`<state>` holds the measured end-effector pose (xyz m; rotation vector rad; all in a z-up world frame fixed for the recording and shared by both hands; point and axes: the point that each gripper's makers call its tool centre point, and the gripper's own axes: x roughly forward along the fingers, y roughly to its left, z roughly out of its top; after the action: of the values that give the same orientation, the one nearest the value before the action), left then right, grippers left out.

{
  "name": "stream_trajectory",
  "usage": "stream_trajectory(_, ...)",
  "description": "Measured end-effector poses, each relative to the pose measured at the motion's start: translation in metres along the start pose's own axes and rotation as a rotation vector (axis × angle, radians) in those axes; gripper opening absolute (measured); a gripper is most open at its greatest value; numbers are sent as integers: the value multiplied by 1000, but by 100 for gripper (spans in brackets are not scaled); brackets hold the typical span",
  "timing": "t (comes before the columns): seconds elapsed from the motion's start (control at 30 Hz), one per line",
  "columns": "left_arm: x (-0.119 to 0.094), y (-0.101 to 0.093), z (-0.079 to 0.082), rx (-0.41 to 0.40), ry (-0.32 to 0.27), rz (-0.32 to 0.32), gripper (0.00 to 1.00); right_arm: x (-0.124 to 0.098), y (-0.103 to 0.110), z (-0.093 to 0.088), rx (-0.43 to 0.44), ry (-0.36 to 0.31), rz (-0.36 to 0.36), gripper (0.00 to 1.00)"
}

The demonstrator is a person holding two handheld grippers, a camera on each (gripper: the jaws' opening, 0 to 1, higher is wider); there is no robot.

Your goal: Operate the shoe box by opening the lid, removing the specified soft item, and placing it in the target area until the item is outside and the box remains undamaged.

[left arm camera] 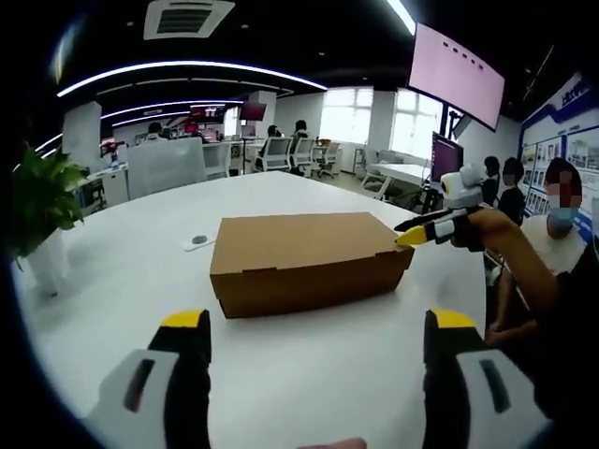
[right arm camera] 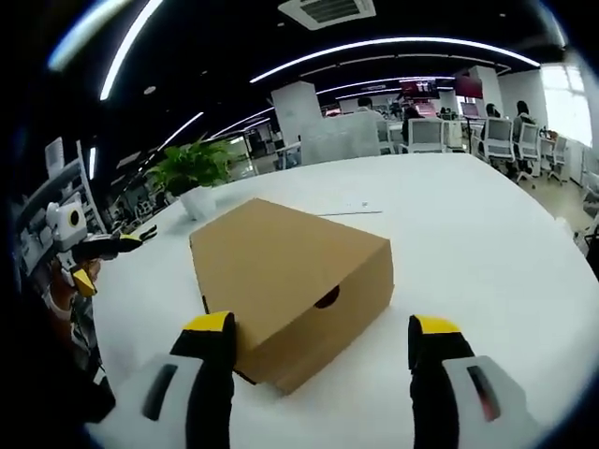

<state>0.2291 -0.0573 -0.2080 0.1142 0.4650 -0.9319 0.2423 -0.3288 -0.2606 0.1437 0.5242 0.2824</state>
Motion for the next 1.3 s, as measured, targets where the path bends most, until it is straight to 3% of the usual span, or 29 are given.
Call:
stream_trajectory(0.37, -4, 5, -1, -19, -15, 10, 98, 4, 1, 4, 35, -5, 10, 77)
stream_trajectory(0.5, -5, 6, -2, -25, -16, 11, 98, 6, -10, 2, 18, 2, -50, 78)
stream_trajectory(0.97, -7, 13, -8, -23, -3, 32, 98, 9, -12, 4, 63, -18, -47, 76)
stream_trajectory(1.13, -7, 15, -11, 19, 10, 45, 95, 12, -14, 1, 131, -30, -32, 77)
stream_trajectory(1.3, -7, 17, -11, -7, 10, 44, 95, 14, -15, -6, 229, -32, -12, 78)
